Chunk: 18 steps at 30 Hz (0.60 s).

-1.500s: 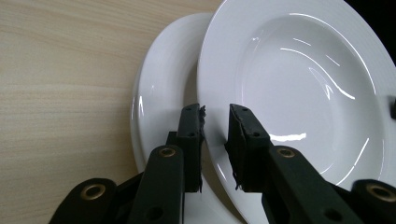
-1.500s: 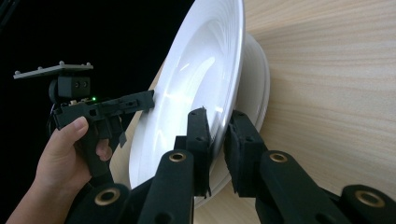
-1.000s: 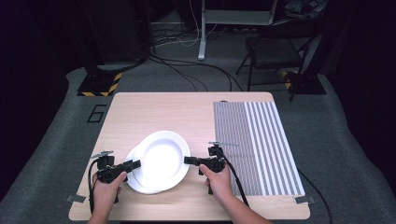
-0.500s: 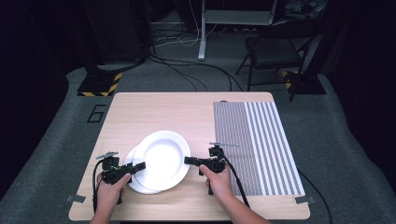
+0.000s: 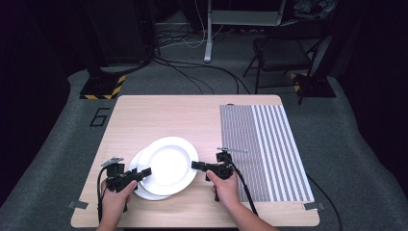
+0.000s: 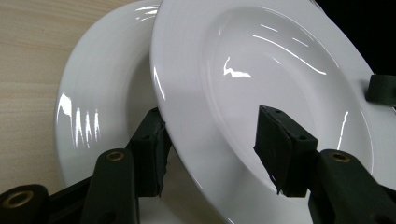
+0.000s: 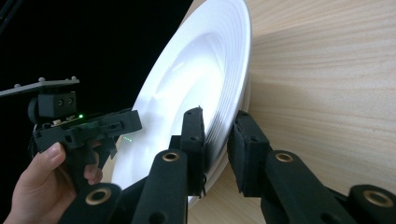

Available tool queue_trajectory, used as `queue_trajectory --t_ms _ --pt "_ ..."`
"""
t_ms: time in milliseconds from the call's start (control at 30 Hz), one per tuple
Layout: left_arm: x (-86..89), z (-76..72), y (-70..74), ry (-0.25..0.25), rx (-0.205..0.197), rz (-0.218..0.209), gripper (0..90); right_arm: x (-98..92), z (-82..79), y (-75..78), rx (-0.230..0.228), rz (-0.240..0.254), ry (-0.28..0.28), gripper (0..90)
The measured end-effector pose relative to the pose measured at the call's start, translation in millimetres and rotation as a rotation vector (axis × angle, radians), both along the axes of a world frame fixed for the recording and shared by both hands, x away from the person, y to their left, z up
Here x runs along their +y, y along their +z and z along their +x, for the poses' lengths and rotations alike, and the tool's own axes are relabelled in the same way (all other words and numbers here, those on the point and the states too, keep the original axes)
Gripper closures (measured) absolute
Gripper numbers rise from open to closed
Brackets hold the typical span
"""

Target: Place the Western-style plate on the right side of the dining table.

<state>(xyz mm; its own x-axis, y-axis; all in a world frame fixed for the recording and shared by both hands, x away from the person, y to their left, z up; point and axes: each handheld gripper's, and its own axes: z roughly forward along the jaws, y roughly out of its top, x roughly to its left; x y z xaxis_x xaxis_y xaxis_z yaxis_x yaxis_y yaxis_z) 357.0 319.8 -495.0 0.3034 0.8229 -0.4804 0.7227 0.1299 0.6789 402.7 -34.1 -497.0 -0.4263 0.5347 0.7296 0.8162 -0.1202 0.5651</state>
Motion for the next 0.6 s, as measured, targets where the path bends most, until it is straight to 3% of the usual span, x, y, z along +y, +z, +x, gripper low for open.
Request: queue_trajectory --t_ms 200,300,400,500,600 --pt "-2.5 -1.1 1.5 0.005 -0.007 0.013 46.0 1.4 -1.8 1.8 -0.019 -0.030 -0.014 74.7" --pt "-2.5 -1.8 2.5 0.003 -0.014 0.015 46.0 3.6 -2.9 2.7 -0.055 -0.059 -0.023 72.4" --pt "-2.9 -3.5 4.5 0.006 -0.019 0.017 46.0 7.9 -5.6 5.2 -0.109 -0.122 -0.031 68.8" --pt "-2.8 -4.6 5.9 0.010 -0.030 0.016 46.0 9.6 -7.1 6.6 -0.121 -0.149 -0.030 66.8" --pt "-4.7 -7.6 9.0 0.025 -0.048 0.016 46.0 15.4 -11.5 9.1 -0.165 -0.209 -0.026 57.7"
